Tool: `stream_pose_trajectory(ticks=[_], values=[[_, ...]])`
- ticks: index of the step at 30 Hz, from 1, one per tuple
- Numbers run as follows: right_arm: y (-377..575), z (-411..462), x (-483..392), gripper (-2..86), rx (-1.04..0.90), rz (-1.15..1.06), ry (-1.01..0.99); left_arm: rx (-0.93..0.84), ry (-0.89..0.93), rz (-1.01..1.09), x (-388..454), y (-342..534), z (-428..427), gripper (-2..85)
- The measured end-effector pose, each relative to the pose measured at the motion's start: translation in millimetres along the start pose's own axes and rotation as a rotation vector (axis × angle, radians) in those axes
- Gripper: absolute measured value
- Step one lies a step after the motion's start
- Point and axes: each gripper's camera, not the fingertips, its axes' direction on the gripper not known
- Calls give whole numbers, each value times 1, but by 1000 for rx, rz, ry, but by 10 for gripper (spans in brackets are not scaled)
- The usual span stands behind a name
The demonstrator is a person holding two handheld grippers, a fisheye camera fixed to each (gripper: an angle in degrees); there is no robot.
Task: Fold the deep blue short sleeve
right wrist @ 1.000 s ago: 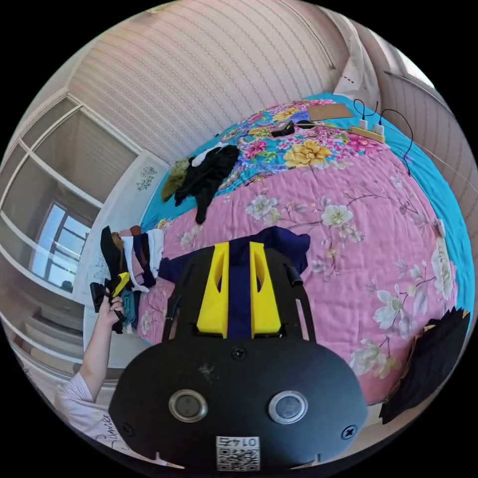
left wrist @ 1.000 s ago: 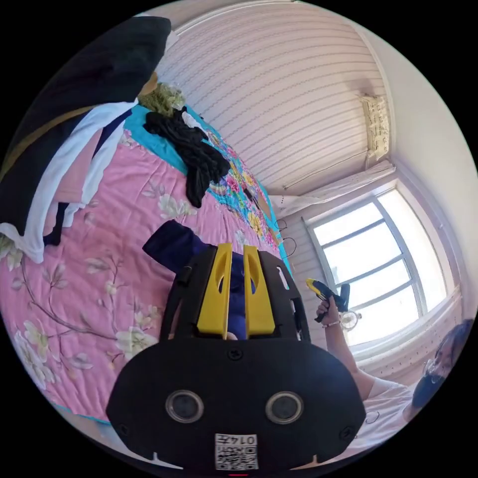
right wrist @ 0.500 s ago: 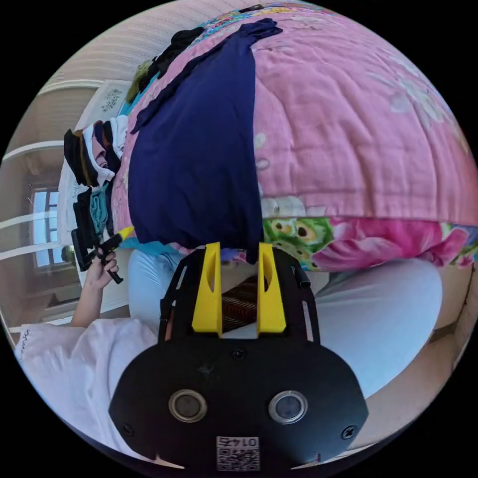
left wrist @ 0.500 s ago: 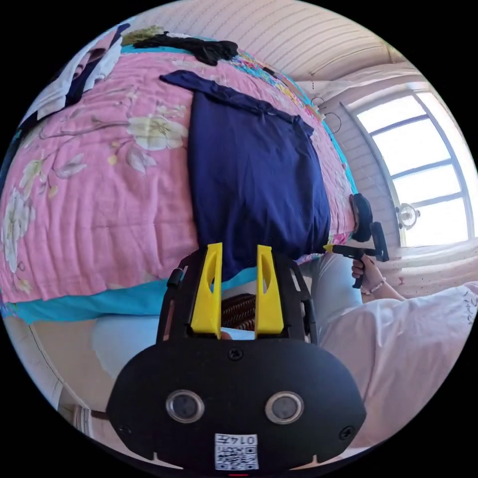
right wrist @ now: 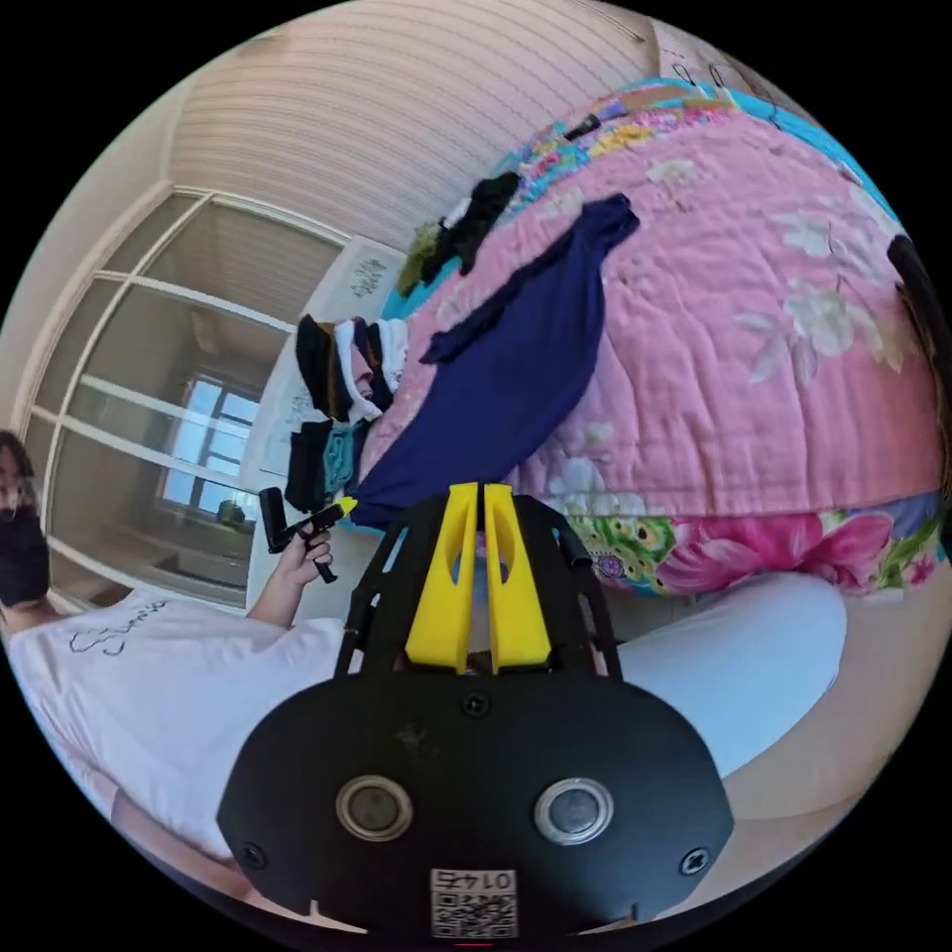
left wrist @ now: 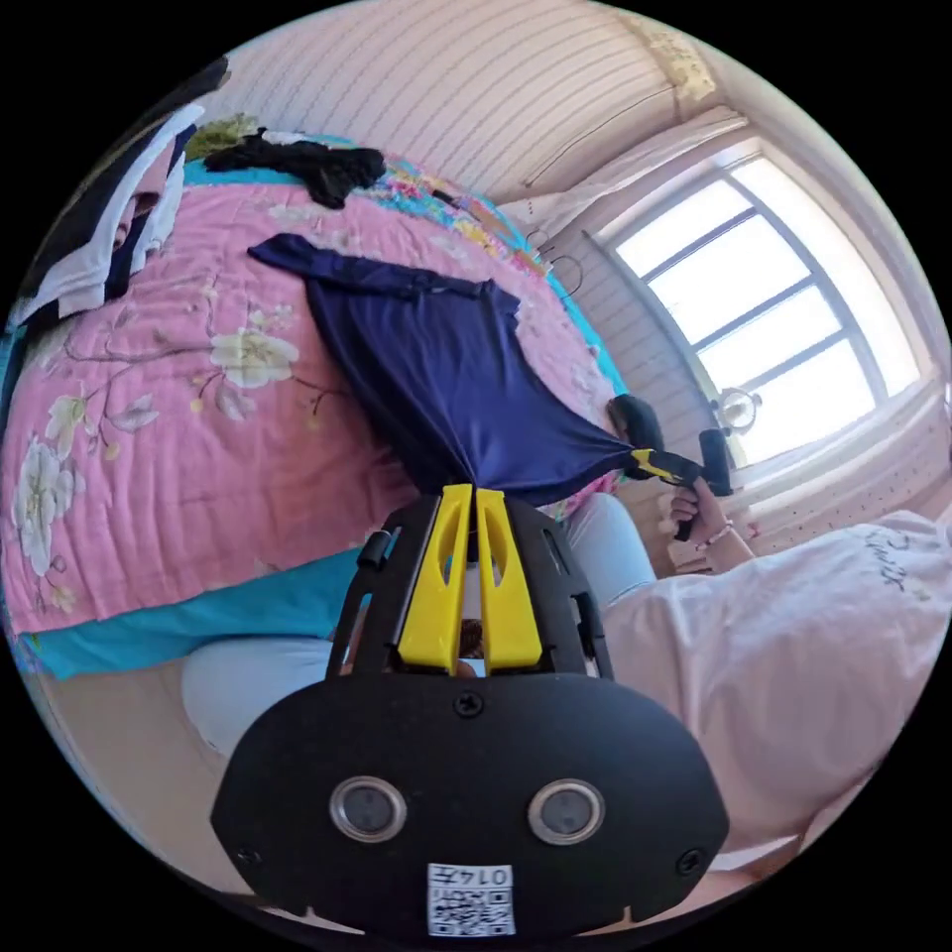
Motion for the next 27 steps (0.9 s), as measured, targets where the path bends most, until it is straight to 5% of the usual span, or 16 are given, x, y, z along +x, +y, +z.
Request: stream_pose_trajectory(ticks=[7, 11, 16, 23, 27], values=[[40, -151, -95, 3, 415, -554, -381, 452, 208, 402, 93, 19, -161, -10], [69, -217, -186, 2, 497, -917, -281, 623, 127, 667, 165, 25, -249, -10], [35, -237, -237, 1, 484, -913, -26, 637, 110, 690, 180, -16, -271, -10], [-165, -180, -195, 2, 217, -517, 141, 386, -8, 309, 96, -191, -206, -10], [-223, -210, -212, 2, 484, -432, 75, 523, -40, 268, 111, -252, -225, -10]])
